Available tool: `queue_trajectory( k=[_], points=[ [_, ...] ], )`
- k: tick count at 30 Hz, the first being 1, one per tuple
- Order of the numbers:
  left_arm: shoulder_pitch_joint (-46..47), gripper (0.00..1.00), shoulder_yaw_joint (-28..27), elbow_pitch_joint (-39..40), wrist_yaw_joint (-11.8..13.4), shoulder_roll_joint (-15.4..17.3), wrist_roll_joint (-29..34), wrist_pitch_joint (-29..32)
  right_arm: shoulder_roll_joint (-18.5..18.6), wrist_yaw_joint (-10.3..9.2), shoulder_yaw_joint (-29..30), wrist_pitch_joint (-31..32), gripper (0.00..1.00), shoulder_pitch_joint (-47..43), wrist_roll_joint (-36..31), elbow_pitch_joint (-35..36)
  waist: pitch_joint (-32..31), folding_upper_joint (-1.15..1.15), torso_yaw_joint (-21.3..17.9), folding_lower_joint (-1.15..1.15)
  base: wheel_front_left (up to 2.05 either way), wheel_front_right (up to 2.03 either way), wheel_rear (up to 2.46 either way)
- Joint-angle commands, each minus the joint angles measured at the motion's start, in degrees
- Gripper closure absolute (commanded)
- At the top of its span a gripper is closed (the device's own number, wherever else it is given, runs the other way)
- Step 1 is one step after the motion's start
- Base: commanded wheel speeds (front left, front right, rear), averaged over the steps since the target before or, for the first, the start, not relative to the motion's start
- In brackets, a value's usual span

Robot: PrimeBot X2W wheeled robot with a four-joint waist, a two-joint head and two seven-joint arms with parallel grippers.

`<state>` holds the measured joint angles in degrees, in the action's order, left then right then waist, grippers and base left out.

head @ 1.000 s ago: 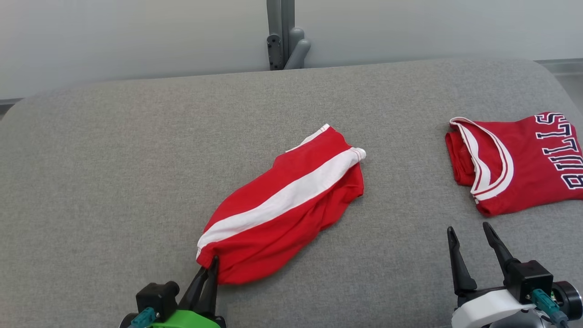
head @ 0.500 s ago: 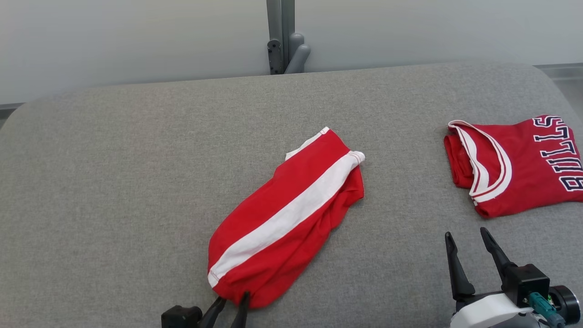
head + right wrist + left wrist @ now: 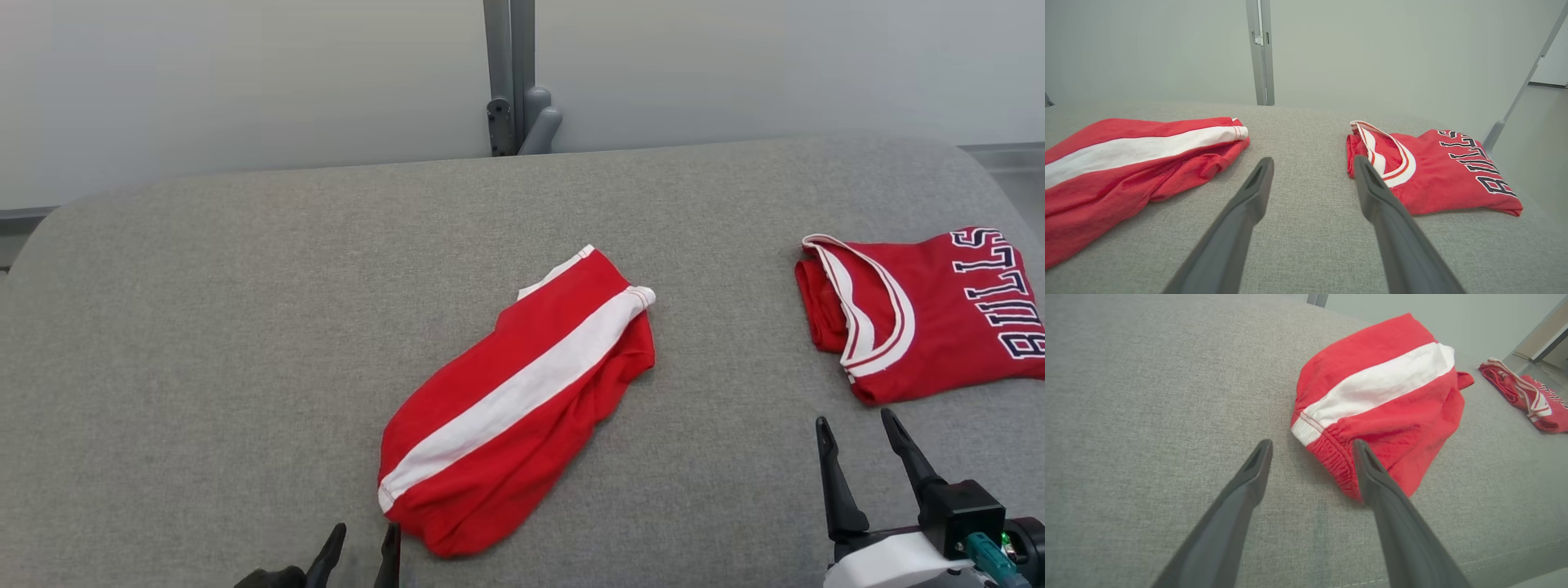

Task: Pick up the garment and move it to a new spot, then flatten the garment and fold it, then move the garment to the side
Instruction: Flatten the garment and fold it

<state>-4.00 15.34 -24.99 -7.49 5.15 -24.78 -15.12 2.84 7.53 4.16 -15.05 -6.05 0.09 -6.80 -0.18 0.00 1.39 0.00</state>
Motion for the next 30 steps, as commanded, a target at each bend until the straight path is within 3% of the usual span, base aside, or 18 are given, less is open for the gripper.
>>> queue_trajectory(
  k=[1, 11, 30],
  points=[
    [-1.5, 0.00, -1.6, 1.6, 0.0, -0.4, 1.1, 0.0, 0.1, -0.09, 0.4, -0.2, 0.00, -1.0, -0.3, 0.5, -0.7, 0.00, 0.8, 0.00, 0.00, 0.00, 0.00],
    [-6.4, 0.00, -9.1, 14.3, 0.0, -1.5, 9.5, 0.0, 0.1, -0.09, 1.8, -0.2, 0.00, -3.2, 0.3, 1.8, -3.3, 0.00, 4.6, 0.00, 0.00, 0.00, 0.00],
    [-4.7, 0.00, -8.8, 17.2, 0.0, -1.7, 8.3, 0.0, 0.1, -0.09, 1.7, -0.2, 0.00, -3.5, -0.3, -0.6, -3.5, 0.00, 6.6, 0.00, 0.00, 0.00, 0.00]
  ],
)
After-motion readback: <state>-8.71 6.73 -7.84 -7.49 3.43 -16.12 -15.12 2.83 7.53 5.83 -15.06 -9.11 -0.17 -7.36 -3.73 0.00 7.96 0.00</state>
